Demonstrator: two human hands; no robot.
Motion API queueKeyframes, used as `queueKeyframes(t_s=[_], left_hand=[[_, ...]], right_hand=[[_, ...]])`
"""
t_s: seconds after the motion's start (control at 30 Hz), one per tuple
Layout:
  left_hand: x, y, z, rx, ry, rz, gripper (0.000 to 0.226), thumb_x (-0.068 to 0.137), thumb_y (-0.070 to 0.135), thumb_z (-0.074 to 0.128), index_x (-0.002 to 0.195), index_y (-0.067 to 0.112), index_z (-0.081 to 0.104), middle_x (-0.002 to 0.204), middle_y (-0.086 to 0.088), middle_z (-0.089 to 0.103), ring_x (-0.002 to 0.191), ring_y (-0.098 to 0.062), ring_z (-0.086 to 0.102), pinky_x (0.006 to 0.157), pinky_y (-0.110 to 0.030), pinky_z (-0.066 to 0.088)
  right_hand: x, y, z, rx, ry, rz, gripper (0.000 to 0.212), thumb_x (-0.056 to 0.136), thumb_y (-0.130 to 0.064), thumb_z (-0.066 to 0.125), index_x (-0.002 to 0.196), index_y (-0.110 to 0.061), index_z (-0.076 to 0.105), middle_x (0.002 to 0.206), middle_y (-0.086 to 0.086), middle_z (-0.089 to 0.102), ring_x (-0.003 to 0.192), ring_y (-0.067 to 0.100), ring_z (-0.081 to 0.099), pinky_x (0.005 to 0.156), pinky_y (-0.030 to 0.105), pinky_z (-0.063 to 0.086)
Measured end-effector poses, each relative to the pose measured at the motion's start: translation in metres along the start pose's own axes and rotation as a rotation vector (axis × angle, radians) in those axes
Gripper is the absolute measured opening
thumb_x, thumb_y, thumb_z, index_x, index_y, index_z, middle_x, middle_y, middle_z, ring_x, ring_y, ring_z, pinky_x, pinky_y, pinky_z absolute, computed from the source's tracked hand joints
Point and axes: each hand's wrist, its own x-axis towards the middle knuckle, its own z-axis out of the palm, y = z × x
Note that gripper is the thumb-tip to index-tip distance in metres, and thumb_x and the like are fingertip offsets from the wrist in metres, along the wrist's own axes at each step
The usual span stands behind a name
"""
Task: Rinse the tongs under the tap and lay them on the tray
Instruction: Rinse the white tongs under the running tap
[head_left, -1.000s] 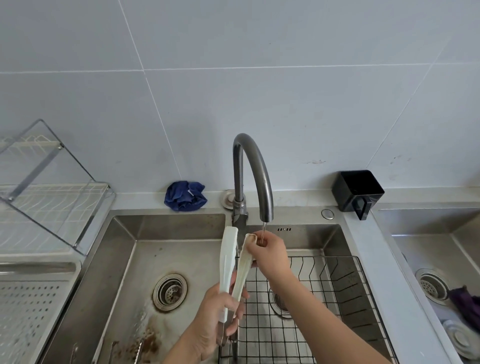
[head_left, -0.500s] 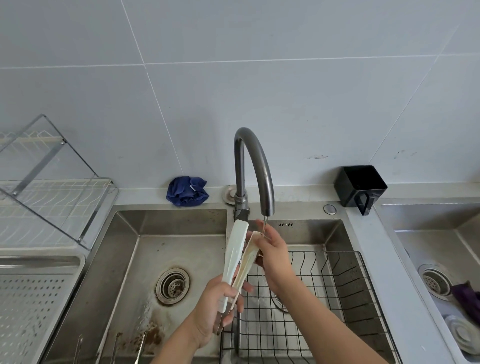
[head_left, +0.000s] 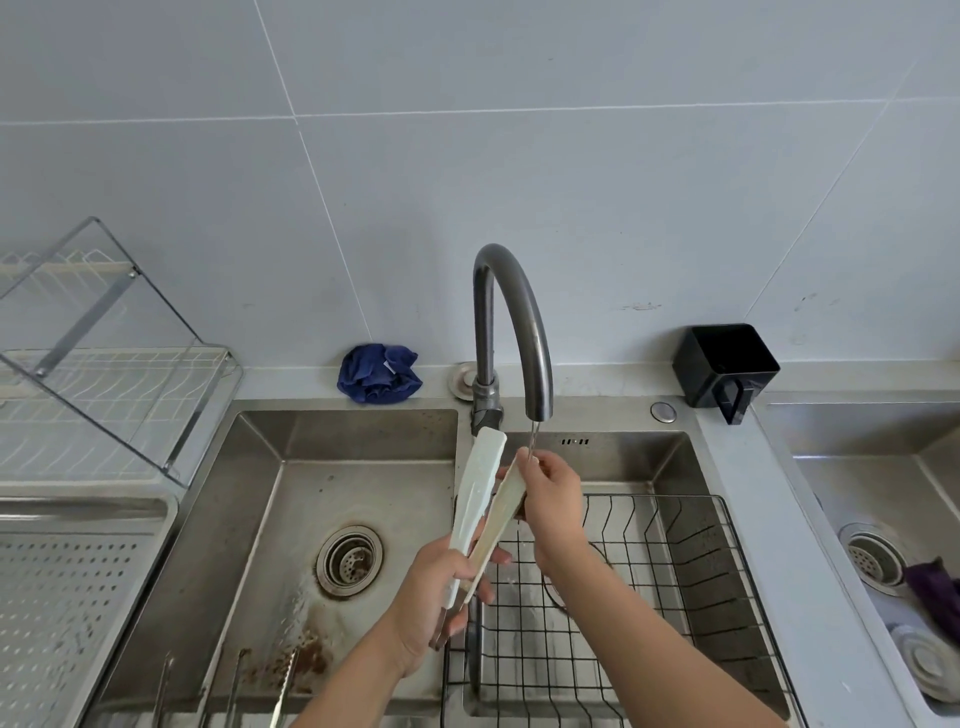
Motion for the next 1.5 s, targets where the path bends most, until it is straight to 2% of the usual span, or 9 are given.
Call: queueKeyframes(t_s=[0.2,0.33,0.53,0.7,0.87,1.0,1.2,1.33,1.5], left_hand=[[0.002,-0.001,-0.002,0.043,0.132,0.002,0.047,0.068,0.025,0.055,0.11,0.014,0.073,0.102,-0.033,0.065,0.079,-0.03,0.05,0.045,-0.027,0.029],[0.0,0.0,-0.007,0.056,0.163,0.0,0.04,0.069,0.024,0.055,0.104,0.022,0.076,0.109,-0.034,0.065,0.078,-0.03,0.051,0.047,-0.03,0.03],[0.0,0.005,-0.012,0.191,0.167,0.0,0.048,0.066,0.027,0.054,0.106,0.007,0.072,0.079,-0.015,0.061,0.062,-0.023,0.046,0.045,-0.028,0.028],[-0.001,0.013,-0.019,0.177,0.098,-0.078,0.045,0.065,0.027,0.057,0.104,0.019,0.078,0.084,-0.017,0.07,0.068,-0.012,0.065,0.042,-0.026,0.033],[0.001,0.012,-0.024,0.165,0.091,-0.083,0.051,0.07,0.027,0.051,0.112,0.016,0.076,0.111,-0.018,0.075,0.082,-0.028,0.069,0.042,-0.027,0.037],[0.003,0.016,-0.018,0.242,0.109,-0.064,0.054,0.068,0.027,0.052,0.115,0.011,0.073,0.108,-0.014,0.075,0.074,-0.021,0.071,0.043,-0.028,0.034],[0.006,0.02,-0.026,0.461,0.156,-0.015,0.056,0.066,0.035,0.052,0.107,0.003,0.074,0.073,-0.012,0.069,0.061,-0.017,0.06,0.044,-0.029,0.031],[0.011,0.02,-0.029,0.502,0.193,0.008,0.058,0.066,0.034,0.051,0.105,-0.004,0.071,0.067,-0.01,0.067,0.059,-0.017,0.058,0.045,-0.029,0.031],[0.025,0.023,-0.021,0.443,0.194,0.032,0.055,0.067,0.039,0.053,0.106,0.008,0.075,0.089,-0.023,0.074,0.074,-0.03,0.07,0.04,-0.026,0.033]], right_hand=[[0.0,0.0,0.008,-0.177,-0.023,-0.054,0.027,0.096,-0.015,0.046,0.084,-0.018,0.07,0.067,-0.007,0.073,0.06,0.01,0.064,0.061,0.039,0.057],[0.01,-0.003,0.002,-0.237,-0.061,-0.042,0.028,0.103,-0.017,0.053,0.083,-0.01,0.07,0.081,0.016,0.075,0.067,0.029,0.076,0.059,0.047,0.065],[0.016,-0.008,-0.005,-0.145,-0.148,0.071,0.029,0.098,-0.005,0.048,0.083,-0.008,0.072,0.068,0.01,0.075,0.064,0.03,0.077,0.055,0.041,0.064],[0.013,-0.001,-0.018,-0.148,-0.116,0.068,0.026,0.1,-0.02,0.064,0.083,-0.003,0.073,0.071,0.015,0.076,0.061,0.028,0.076,0.05,0.031,0.06],[0.006,0.005,-0.019,-0.01,-0.263,0.155,0.019,0.099,-0.001,0.051,0.107,-0.001,0.068,0.095,0.016,0.08,0.085,0.027,0.079,0.076,0.045,0.065],[0.006,0.003,-0.017,-0.122,-0.128,0.098,0.024,0.102,-0.018,0.059,0.088,-0.004,0.073,0.077,0.018,0.077,0.062,0.028,0.076,0.053,0.036,0.061],[0.005,0.006,-0.017,-0.052,-0.257,0.198,0.03,0.095,0.003,0.04,0.104,0.003,0.069,0.083,0.018,0.076,0.073,0.031,0.076,0.067,0.045,0.065],[0.004,0.005,-0.018,-0.203,-0.25,0.11,0.016,0.088,-0.003,0.063,0.104,-0.003,0.066,0.079,0.016,0.076,0.061,0.027,0.074,0.058,0.043,0.065],[0.005,0.001,-0.011,-0.119,-0.226,0.127,0.041,0.079,0.005,0.07,0.115,-0.008,0.055,0.091,0.023,0.074,0.065,0.033,0.077,0.052,0.035,0.061]])
